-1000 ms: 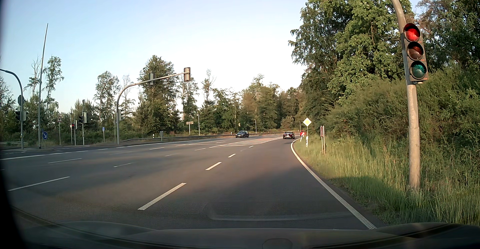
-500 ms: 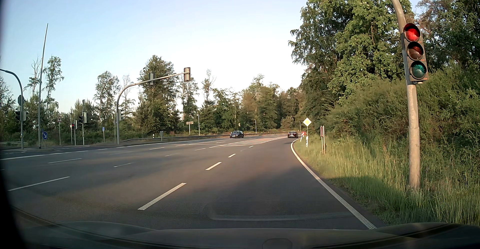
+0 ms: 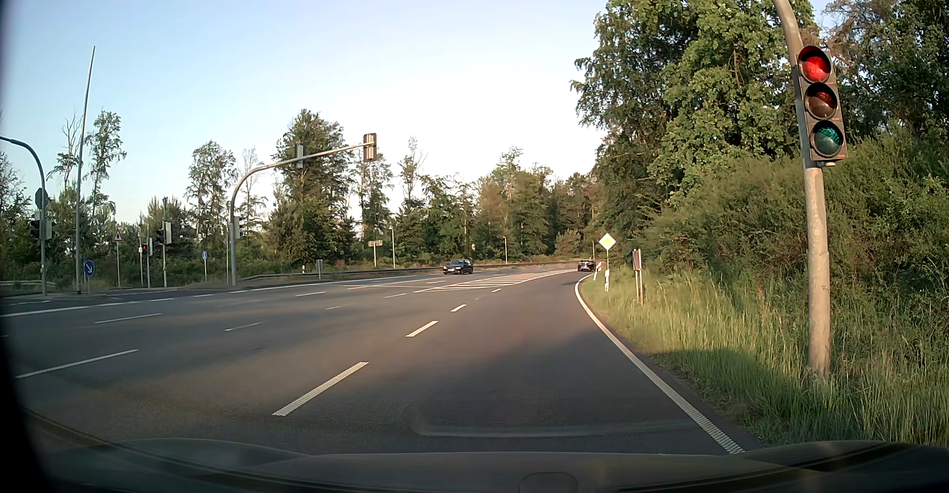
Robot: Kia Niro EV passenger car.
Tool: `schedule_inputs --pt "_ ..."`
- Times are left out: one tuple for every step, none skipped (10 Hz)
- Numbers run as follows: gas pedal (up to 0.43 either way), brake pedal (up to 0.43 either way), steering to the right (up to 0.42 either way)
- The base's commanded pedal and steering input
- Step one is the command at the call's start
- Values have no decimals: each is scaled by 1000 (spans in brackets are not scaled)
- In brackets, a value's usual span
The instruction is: Follow the waypoints while adhering to traffic rules and regulations
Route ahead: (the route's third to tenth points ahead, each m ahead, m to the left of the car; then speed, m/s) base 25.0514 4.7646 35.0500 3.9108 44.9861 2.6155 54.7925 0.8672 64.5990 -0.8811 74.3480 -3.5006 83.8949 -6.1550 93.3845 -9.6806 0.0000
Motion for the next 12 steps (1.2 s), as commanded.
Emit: schedule_inputs --pt "0 348 -12" --pt "0 341 -11" --pt "0 348 -11" --pt "0 341 -12" --pt "0 341 -11" --pt "0 348 -11" --pt "0 348 -12" --pt "0 348 -12" --pt "0 341 -12" --pt "0 341 -11" --pt "0 341 -12" --pt "0 341 -11"
